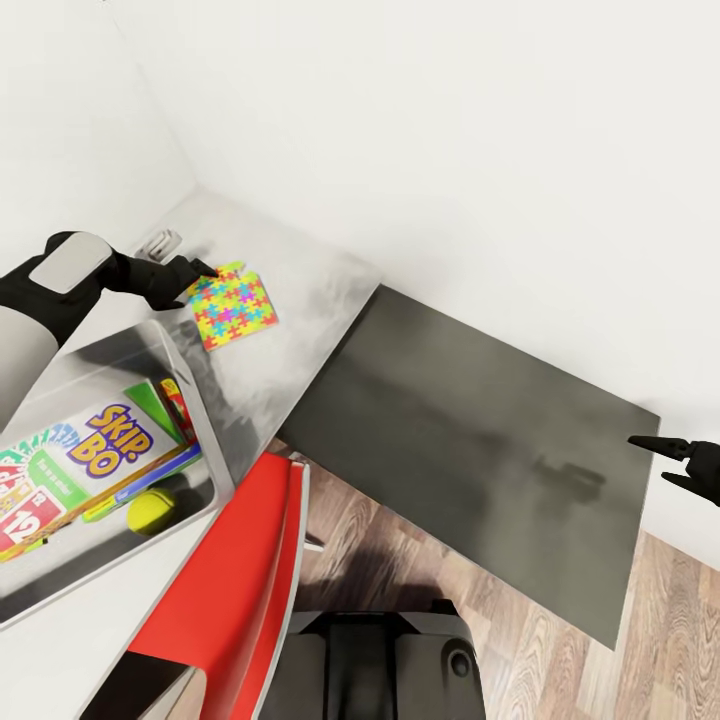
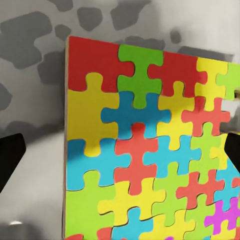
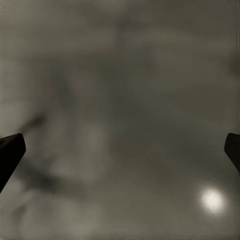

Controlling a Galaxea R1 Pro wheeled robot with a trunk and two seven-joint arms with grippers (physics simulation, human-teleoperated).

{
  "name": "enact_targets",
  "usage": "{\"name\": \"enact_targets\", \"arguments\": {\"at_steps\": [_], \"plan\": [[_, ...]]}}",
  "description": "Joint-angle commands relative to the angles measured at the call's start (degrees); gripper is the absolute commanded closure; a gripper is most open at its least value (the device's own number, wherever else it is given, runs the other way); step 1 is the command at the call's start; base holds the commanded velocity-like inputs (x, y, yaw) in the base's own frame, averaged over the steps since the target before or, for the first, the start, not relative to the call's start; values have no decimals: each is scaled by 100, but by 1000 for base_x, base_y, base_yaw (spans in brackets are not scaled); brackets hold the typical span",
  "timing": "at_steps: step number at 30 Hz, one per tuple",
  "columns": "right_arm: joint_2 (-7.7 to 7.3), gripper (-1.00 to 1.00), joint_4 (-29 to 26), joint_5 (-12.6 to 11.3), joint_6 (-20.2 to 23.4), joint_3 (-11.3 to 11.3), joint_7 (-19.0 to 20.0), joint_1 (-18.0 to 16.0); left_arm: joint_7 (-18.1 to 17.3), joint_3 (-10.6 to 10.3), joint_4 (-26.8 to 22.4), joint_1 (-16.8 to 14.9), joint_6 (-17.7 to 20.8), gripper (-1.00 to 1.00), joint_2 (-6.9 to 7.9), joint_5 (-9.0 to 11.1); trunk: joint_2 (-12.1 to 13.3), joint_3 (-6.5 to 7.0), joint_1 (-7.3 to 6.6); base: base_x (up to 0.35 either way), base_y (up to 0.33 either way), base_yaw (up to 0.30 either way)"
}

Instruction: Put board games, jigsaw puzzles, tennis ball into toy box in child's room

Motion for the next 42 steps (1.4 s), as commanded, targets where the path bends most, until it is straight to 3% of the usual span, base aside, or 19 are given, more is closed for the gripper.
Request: {"name": "enact_targets", "arguments": {"at_steps": [1,19,42], "plan": [[-1,-100,-3,-53,18,-2,-61,-4,40,-25,-14,75,-7,-100,3,174,-6,-8,63,0,0,-87],[-1,-100,-3,-53,18,6,-67,0,36,-15,-14,77,-1,-100,0,183,-6,-8,63,0,0,-189],[6,-100,-3,-53,18,23,-67,3,103,-12,-20,5,80,-100,-1,234,-6,-8,63,0,0,-23]]}}
